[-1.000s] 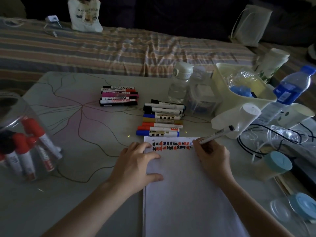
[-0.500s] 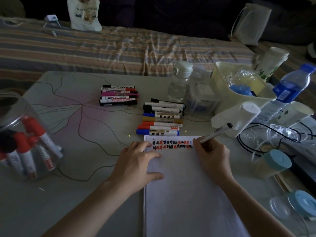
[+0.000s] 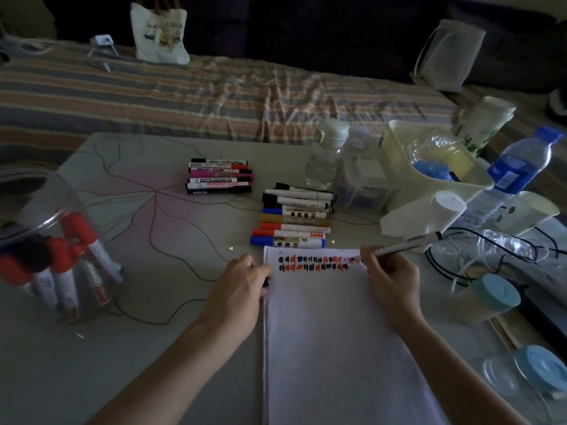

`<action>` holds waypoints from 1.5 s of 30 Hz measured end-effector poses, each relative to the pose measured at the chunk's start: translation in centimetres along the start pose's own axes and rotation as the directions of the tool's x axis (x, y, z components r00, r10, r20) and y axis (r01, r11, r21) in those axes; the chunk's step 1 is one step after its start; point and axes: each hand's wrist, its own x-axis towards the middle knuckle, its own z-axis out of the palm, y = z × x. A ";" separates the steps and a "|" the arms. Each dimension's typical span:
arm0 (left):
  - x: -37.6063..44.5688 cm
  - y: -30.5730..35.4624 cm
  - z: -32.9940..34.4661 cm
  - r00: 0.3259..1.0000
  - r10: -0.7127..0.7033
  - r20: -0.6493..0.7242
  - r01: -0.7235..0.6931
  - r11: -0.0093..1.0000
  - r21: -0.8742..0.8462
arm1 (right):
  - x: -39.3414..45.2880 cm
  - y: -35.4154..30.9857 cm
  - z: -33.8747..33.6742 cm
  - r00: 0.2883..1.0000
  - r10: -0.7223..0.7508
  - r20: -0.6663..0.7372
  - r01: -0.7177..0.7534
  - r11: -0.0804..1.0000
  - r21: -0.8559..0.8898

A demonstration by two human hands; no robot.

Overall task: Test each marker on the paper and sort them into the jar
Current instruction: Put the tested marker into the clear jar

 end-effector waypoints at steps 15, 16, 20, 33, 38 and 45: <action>-4.4 2.6 -6.2 0.839 -0.478 0.259 0.257 -0.072 -0.964 | -9.9 -12.3 1.6 0.953 -0.012 0.303 -0.068 0.965 0.253; -4.5 2.5 -6.3 0.832 -0.482 0.276 0.255 -0.110 -0.961 | -10.7 -12.3 2.1 0.950 0.010 0.312 -0.095 0.961 0.261; -5.1 1.5 -7.0 0.810 -0.498 0.310 0.227 -0.221 -0.949 | -12.7 -12.6 3.6 0.948 0.014 0.319 -0.110 0.952 0.285; -5.1 0.3 -7.9 0.802 -0.490 0.343 0.192 -0.331 -0.924 | -13.2 -13.0 6.4 0.952 -0.011 0.305 -0.085 0.950 0.300; -4.9 0.5 -8.0 0.799 -0.501 0.333 0.198 -0.303 -0.932 | -13.3 -13.2 6.1 0.950 -0.024 0.310 -0.077 0.948 0.308; -4.9 1.0 -7.6 0.828 -0.462 0.318 0.214 -0.265 -0.940 | -13.4 -13.0 6.4 0.950 -0.048 0.309 -0.055 0.947 0.317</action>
